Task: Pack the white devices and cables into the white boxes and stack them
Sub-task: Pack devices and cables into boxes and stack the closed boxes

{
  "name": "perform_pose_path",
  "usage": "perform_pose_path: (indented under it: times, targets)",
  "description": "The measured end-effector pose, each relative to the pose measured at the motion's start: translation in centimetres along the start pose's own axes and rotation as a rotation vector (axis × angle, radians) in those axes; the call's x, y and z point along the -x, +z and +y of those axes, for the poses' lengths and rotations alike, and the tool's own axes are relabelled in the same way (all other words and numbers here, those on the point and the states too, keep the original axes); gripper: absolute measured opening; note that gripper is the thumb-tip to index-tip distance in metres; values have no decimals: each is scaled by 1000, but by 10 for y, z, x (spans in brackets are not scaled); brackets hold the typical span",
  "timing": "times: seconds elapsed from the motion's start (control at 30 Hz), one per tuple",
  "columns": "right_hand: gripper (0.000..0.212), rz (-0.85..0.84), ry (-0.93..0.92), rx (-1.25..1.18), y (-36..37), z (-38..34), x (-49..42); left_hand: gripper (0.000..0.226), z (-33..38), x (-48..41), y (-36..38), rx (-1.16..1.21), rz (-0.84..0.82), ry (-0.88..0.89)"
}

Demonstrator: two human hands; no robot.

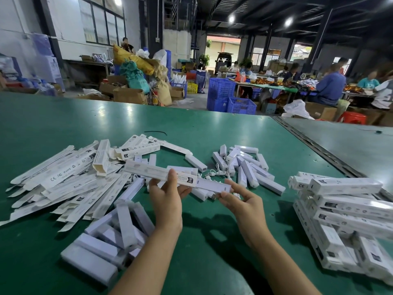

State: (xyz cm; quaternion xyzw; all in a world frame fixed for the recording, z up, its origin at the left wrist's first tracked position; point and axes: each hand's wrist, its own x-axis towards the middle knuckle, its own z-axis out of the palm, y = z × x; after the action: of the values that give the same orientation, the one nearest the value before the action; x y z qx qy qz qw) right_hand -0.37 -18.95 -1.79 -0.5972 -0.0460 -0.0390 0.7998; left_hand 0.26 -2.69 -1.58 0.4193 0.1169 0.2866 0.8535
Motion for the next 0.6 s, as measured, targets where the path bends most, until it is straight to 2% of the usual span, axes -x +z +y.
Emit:
perform_pose_path:
  times: [0.1, 0.2, 0.37, 0.5, 0.6]
  targets:
    - [29, 96, -16, 46, 1, 1, -1, 12, -3, 3, 2, -13, -26, 2]
    - [19, 118, -15, 131, 2, 2, 1, 18, -5, 6, 4, -16, -58, 10]
    - [24, 131, 53, 186, 9, -3, 5, 23, -12, 14, 5, -59, -127, 14]
    - [36, -55, 93, 115, 15, -7, 12, 29, -15, 23, 10, -74, -176, 5]
    - [59, -244, 222, 4, 18, -9, 13, 24, -18, 23, 9, -73, -182, -28]
